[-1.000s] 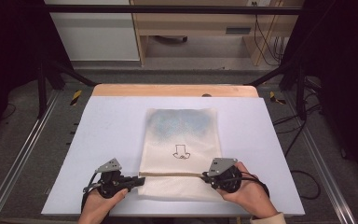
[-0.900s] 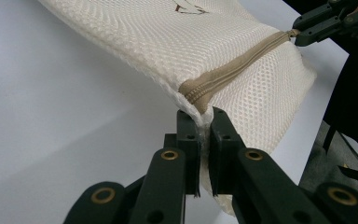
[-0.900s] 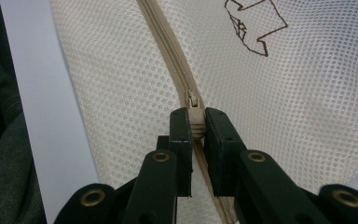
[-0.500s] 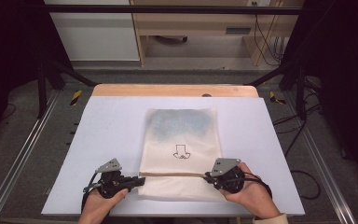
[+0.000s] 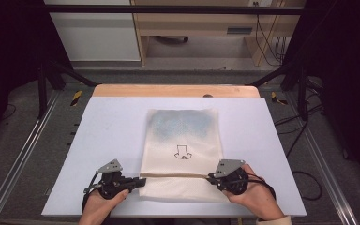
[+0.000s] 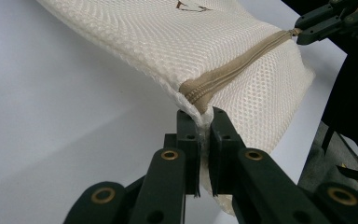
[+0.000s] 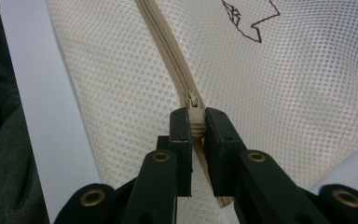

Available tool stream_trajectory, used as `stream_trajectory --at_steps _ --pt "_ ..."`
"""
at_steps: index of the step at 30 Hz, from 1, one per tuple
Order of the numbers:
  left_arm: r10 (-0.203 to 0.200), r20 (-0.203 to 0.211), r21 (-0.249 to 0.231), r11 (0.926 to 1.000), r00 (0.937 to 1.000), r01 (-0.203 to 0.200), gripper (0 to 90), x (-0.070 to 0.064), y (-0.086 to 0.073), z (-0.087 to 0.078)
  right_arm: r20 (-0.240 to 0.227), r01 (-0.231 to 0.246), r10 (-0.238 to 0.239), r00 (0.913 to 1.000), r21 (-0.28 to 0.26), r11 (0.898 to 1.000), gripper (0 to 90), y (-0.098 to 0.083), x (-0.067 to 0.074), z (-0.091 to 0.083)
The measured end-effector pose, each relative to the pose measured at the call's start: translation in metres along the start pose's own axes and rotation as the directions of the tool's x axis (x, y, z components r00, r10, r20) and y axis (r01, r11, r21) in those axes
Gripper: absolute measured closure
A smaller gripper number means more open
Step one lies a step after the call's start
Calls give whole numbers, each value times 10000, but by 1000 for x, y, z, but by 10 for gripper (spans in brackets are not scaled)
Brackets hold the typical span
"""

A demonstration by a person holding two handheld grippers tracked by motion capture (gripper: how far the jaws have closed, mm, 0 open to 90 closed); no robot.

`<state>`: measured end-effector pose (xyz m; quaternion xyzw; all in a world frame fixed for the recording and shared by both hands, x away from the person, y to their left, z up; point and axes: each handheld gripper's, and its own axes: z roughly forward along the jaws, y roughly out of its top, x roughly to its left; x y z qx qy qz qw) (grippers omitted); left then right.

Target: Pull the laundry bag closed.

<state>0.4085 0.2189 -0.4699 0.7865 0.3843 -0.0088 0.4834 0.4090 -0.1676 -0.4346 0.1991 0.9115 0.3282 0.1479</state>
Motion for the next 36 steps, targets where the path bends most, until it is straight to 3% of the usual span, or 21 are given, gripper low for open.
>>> stream_trajectory --at_steps 36 --pt "67 40 -63 10000 10000 -67 848 -1 1 0 137 -150 151 9998 -69 9999 817 -9 -3 -9"
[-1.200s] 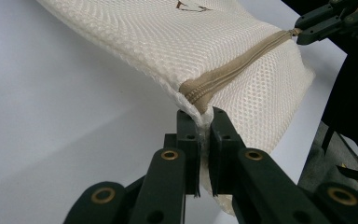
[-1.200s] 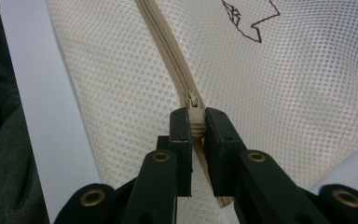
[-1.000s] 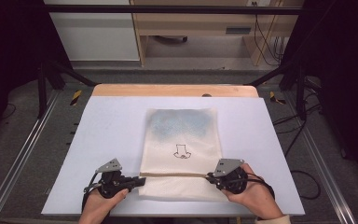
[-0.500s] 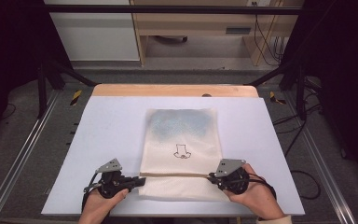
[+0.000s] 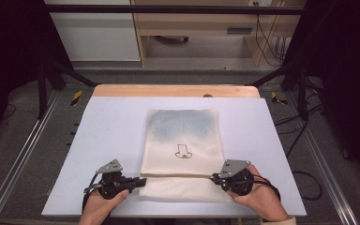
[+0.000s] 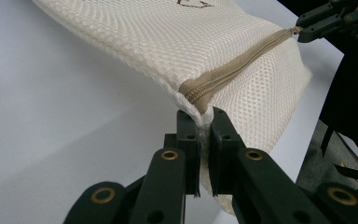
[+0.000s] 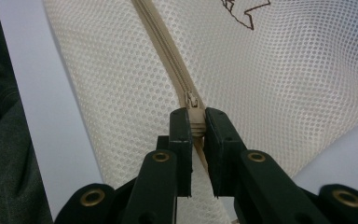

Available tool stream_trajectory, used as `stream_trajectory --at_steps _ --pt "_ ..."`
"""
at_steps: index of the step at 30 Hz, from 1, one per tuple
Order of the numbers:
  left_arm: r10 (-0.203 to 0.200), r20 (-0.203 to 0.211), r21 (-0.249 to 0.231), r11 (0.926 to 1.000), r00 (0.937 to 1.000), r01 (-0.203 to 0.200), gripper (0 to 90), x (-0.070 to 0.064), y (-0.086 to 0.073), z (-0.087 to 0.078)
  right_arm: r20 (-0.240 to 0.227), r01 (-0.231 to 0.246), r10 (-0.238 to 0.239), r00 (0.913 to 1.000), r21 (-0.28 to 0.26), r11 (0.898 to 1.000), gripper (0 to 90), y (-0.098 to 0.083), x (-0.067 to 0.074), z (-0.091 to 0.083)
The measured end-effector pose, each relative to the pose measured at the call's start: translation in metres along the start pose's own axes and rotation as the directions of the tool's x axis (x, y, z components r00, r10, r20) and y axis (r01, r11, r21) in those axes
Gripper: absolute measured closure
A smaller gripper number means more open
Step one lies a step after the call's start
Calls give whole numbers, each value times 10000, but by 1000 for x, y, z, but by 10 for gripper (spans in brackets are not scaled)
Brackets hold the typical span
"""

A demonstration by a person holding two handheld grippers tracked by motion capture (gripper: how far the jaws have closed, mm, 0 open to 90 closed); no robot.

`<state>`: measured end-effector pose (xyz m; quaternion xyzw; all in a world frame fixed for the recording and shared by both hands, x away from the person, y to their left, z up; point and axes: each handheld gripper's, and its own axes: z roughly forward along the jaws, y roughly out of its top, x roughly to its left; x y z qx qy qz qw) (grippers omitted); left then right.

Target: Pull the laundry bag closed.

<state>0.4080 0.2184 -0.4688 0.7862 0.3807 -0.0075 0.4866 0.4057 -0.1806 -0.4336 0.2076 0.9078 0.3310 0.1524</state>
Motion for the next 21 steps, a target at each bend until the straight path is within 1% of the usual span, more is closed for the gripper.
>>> stream_trajectory --at_steps 10,21 --pt "25 42 1 10000 10000 -25 848 -1 0 1 55 -35 36 10000 -35 10000 817 -2 -1 -4" --pt "58 87 -117 9999 9999 -57 848 -1 1 -1 160 -156 158 9997 -101 9998 817 -7 -4 -10"
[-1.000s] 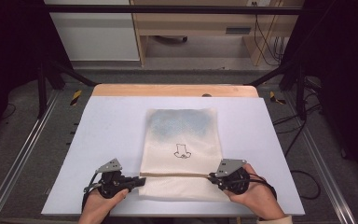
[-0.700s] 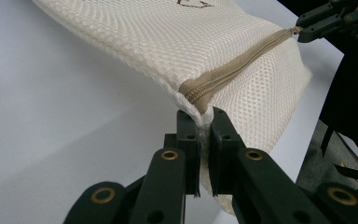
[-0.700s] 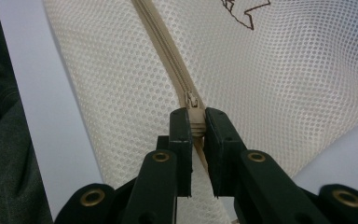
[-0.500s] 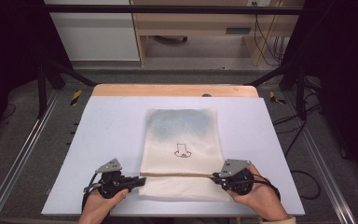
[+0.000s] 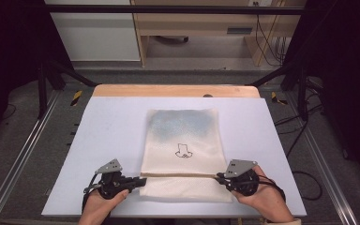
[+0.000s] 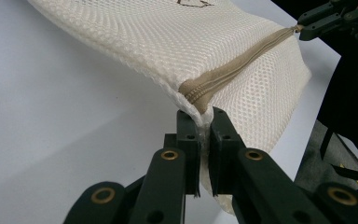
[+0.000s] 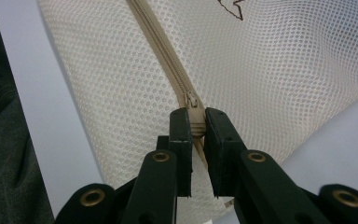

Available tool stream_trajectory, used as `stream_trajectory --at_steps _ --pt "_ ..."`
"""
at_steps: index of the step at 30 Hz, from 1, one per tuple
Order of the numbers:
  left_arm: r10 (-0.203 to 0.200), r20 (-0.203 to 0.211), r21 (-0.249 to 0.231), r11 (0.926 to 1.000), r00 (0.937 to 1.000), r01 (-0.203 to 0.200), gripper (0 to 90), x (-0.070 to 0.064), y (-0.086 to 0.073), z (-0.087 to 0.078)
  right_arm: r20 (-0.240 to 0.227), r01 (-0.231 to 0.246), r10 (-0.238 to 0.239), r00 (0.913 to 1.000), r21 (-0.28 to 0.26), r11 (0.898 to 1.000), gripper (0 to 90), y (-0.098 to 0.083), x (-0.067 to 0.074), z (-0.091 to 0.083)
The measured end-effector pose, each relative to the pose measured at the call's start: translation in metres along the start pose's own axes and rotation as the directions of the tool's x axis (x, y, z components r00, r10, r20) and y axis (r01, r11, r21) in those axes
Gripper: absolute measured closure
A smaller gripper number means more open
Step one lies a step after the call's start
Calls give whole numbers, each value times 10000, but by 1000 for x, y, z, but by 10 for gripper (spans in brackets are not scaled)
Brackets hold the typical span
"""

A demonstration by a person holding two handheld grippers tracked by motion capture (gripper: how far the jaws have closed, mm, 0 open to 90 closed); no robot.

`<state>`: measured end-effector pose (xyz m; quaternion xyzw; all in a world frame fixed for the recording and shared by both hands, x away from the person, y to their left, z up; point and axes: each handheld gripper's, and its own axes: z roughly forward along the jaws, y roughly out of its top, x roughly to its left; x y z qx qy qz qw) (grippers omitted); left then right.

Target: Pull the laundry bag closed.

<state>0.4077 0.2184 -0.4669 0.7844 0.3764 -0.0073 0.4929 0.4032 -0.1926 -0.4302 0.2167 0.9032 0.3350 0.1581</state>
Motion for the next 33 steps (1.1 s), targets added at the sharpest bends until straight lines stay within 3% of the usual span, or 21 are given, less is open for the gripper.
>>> stream_trajectory --at_steps 33 --pt "55 -40 -45 10000 10000 -55 848 0 1 -1 213 -180 178 9996 86 9998 816 -11 -5 -10"
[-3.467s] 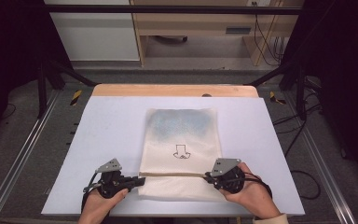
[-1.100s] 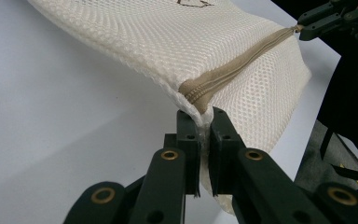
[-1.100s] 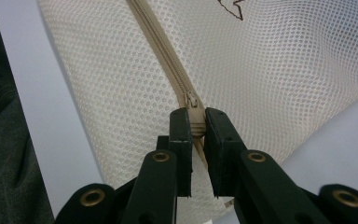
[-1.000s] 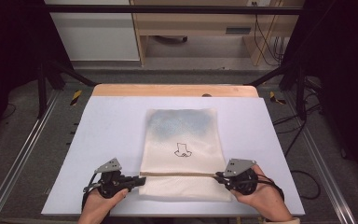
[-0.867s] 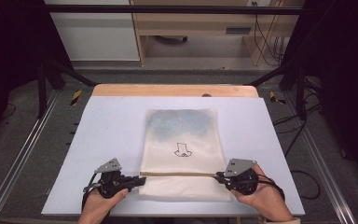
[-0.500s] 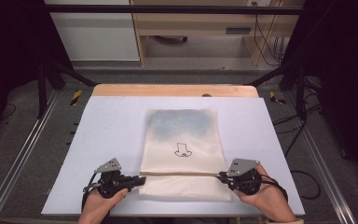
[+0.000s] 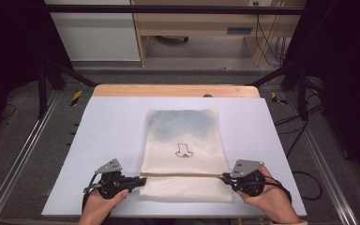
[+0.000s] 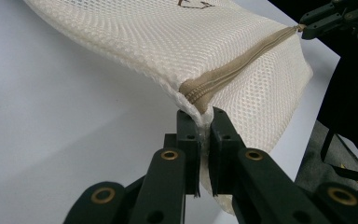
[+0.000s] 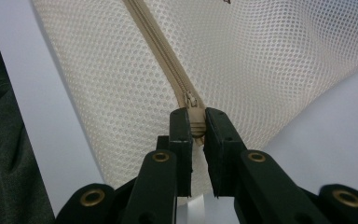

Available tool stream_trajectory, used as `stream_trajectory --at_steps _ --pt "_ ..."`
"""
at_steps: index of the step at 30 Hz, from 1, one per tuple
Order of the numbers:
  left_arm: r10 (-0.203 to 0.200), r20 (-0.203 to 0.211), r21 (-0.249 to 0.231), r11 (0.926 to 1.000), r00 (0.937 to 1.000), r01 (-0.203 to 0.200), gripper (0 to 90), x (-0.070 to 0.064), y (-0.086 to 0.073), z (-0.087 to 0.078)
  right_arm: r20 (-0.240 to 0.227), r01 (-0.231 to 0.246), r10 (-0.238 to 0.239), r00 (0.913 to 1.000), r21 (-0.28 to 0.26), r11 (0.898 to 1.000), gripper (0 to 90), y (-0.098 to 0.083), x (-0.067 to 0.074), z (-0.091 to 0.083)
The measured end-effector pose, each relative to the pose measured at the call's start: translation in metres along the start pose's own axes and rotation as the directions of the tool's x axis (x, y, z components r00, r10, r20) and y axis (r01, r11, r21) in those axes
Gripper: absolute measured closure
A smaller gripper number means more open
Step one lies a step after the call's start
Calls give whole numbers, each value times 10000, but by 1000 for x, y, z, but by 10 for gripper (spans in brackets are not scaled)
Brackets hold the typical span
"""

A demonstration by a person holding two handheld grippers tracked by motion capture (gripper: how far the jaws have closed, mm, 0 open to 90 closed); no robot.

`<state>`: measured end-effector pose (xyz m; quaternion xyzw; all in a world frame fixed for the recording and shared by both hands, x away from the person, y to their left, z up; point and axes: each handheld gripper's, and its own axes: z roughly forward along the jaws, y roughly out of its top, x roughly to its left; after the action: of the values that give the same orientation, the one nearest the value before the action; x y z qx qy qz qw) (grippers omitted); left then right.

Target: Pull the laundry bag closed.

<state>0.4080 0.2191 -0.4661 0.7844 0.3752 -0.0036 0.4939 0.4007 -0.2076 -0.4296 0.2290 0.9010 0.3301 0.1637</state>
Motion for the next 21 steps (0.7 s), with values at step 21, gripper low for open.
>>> stream_trajectory --at_steps 21 --pt "-171 -280 -27 9999 9995 171 848 4 0 -3 -98 -31 32 9999 88 10000 816 -1 2 2"
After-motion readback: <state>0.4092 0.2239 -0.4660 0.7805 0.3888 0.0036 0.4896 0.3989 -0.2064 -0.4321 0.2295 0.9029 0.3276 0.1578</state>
